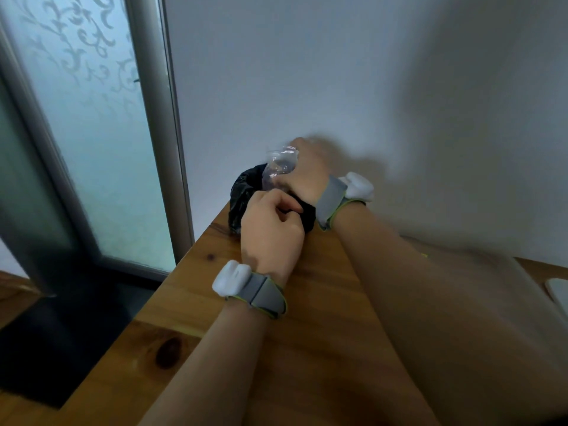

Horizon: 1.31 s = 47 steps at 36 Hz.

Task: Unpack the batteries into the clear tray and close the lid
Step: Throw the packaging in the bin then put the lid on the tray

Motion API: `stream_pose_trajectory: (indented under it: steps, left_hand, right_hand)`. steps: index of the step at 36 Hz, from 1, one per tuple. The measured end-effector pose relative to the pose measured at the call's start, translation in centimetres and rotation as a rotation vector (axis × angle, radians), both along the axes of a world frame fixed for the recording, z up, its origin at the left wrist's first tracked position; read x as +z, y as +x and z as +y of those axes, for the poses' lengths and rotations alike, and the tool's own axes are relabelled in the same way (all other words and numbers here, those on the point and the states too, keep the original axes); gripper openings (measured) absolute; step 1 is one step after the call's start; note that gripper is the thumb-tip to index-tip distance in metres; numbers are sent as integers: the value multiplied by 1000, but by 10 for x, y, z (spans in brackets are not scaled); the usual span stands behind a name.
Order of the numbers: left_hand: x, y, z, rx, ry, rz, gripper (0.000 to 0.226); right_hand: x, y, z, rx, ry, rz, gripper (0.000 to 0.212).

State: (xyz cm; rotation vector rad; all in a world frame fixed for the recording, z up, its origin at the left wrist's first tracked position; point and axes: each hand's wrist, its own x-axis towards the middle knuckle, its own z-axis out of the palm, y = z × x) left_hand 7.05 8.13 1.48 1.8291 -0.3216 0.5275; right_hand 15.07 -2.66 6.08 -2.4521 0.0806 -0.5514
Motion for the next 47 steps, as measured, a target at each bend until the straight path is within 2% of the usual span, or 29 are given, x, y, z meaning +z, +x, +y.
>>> stream_pose_trajectory:
  steps: [7, 12, 14, 19, 22, 24, 28, 32, 38, 41, 44, 47]
  left_hand:
    - [-1, -1, -1, -22, 38, 30, 26]
    - [-3, 0, -1, -12, 69, 44, 25]
    - [-3, 0, -2, -23, 68, 47, 25]
    - [-4, 1, -2, -39, 59, 40, 23]
    - [-2, 1, -1, -43, 63, 41, 22]
    - [-1, 1, 0, -41, 64, 45, 22]
    - [-1, 0, 0, -53, 63, 53, 22]
    - [-1, 0, -1, -64, 62, 61, 23]
    - [-4, 0, -4, -57, 86, 67, 21]
    - [-5, 1, -3, -57, 95, 73, 20]
    - [-5, 2, -3, -57, 101, 73, 20]
    - [-6, 3, -3, -53, 93, 75, 20]
  right_hand:
    - [6, -4, -2, -91, 11, -101, 14]
    - [12, -4, 1, -139, 59, -189, 25]
    - [13, -2, 3, -146, 40, -191, 23]
    - [6, 4, 4, -105, -140, 35, 16]
    - [4, 3, 5, -78, -81, 46, 34]
    - [3, 0, 3, -62, -13, -15, 38]
    - [3, -6, -2, -60, -27, -98, 31]
    - [1, -8, -3, -51, -48, -101, 23]
    - [0, -11, -4, 60, -110, -22, 37]
    - [-3, -10, -3, 90, -136, 4, 12]
    - [-7, -8, -4, 65, -187, -37, 23]
    - [-9, -8, -4, 61, -177, -38, 16]
